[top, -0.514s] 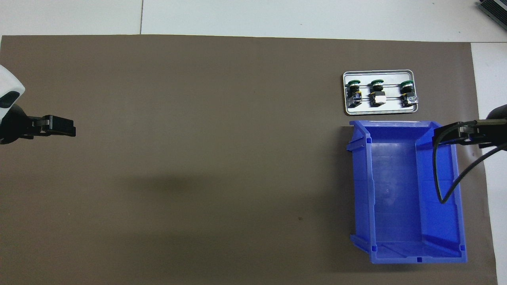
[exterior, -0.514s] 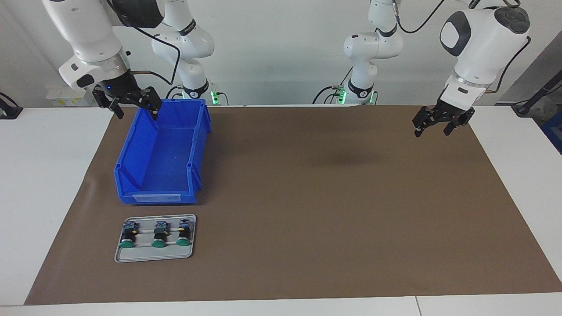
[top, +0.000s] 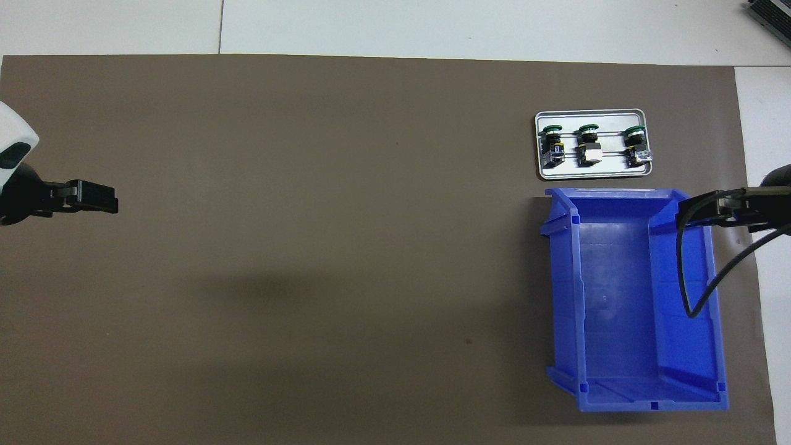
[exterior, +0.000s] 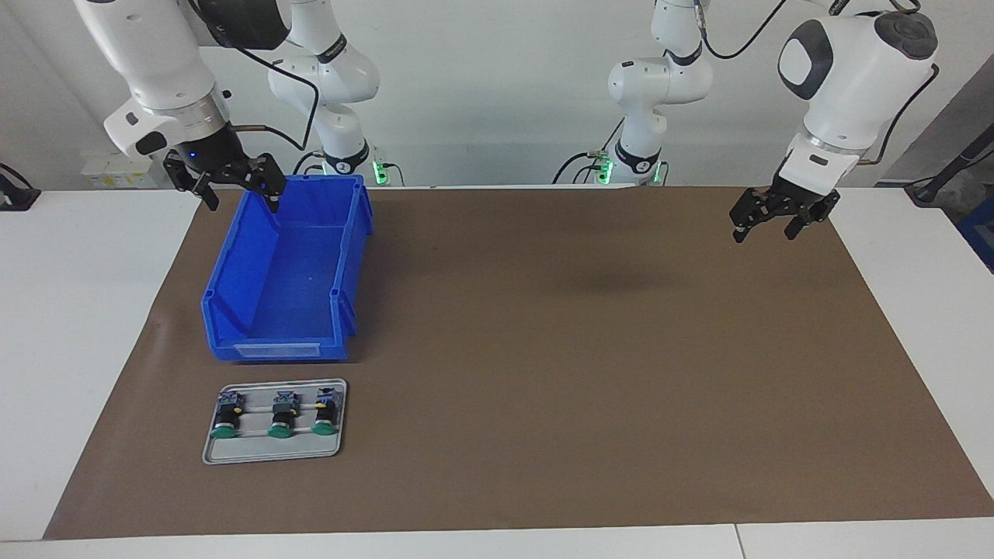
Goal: Place and press button with both arms
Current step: 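Reach the right gripper toward the metal tray of green-topped buttons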
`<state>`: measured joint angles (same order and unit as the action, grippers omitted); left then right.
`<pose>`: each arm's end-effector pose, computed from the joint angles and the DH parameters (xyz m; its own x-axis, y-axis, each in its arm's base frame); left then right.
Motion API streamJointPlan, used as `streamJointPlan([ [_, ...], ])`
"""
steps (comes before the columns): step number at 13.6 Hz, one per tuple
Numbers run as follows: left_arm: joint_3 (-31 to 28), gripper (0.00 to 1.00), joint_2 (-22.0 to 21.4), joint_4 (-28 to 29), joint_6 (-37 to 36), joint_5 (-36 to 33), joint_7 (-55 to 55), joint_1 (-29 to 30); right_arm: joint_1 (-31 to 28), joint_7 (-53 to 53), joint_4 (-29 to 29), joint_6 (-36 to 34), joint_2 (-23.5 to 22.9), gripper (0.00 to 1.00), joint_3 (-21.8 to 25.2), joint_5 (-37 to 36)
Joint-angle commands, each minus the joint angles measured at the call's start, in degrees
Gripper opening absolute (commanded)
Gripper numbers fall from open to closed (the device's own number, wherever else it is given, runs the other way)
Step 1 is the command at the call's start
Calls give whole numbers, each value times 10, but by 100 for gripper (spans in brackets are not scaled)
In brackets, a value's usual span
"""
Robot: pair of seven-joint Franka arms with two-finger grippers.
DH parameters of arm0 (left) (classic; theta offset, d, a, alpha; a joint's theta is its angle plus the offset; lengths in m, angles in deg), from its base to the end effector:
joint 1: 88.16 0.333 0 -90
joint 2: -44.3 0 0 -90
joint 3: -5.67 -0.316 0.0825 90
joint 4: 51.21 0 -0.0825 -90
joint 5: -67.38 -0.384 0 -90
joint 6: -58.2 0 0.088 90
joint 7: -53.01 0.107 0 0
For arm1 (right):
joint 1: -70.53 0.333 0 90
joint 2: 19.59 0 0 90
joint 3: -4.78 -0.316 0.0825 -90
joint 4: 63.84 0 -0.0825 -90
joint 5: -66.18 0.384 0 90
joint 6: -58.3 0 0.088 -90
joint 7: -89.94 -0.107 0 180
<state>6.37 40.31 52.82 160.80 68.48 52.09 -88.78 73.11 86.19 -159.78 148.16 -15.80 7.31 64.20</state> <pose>0.5453 -0.0144 0.5653 0.9990 -0.0028 0.0443 -0.0036 -0.9998 0.0188 0.5319 -0.0040 0.6114 0.9972 -0.0644 -0.0379 -0.0631 -0.9974 0.0342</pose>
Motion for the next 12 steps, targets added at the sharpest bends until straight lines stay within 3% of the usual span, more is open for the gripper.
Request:
streamJointPlan([
  [1, 2, 100, -19, 19, -1, -9, 5, 3, -7, 14, -26, 56, 14, 100, 0, 9],
  [4, 2, 100, -19, 19, -1, -9, 6, 3, -11, 17, -21, 146, -37, 100, -1, 10],
  [8, 2, 100, -18, 19, -1, -9, 6, 3, -22, 18, 49, 243, -176, 100, -1, 22],
  [12, 2, 100, -18, 19, -1, -9, 6, 3, -25, 20, 60, 384, -279, 100, -2, 30],
])
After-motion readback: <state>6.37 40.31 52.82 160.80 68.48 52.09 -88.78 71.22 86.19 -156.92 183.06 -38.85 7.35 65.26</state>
